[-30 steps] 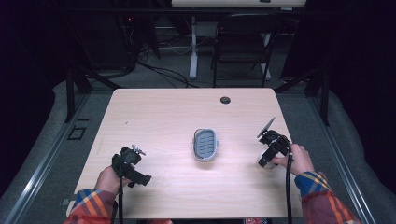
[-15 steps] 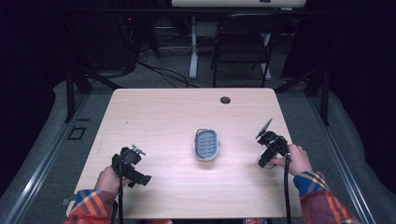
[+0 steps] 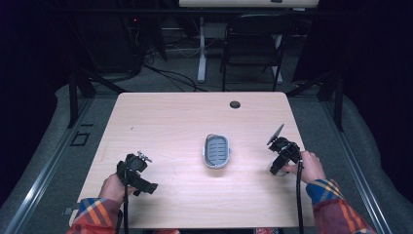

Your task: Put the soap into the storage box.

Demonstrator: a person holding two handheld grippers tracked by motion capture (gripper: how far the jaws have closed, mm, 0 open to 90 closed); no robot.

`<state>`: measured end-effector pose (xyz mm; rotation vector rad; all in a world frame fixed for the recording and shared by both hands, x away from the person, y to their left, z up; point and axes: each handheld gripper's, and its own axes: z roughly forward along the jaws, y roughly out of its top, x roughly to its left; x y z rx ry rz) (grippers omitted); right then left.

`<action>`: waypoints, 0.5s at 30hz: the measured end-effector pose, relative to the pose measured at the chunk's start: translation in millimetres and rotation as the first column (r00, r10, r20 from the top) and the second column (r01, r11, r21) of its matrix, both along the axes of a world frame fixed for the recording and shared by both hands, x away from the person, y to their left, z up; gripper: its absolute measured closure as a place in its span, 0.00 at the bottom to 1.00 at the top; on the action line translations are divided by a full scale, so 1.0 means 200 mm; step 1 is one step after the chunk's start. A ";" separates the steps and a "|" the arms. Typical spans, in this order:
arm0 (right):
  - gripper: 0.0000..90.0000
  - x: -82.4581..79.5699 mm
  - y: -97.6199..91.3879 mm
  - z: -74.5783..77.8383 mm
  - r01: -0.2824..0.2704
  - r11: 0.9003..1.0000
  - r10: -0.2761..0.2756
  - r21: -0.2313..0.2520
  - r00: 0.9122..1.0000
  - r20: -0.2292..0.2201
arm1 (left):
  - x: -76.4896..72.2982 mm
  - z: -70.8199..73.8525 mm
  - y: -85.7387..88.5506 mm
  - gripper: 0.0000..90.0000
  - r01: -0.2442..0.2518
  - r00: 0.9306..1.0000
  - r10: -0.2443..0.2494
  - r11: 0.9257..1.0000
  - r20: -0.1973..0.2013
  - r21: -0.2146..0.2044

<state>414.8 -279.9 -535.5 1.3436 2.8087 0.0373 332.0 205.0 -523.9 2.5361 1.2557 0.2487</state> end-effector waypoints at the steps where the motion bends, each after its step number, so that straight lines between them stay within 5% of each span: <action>1: 0.25 0.00 0.00 0.00 0.005 1.000 -0.005 0.004 1.000 0.004 | 0.00 0.00 0.00 0.00 0.000 1.000 0.000 1.000 0.000 -0.001; 15: 0.26 -0.01 0.00 0.00 0.010 1.000 -0.010 0.003 1.000 0.004 | 0.00 0.00 0.00 0.00 0.000 1.000 0.000 1.000 0.002 0.000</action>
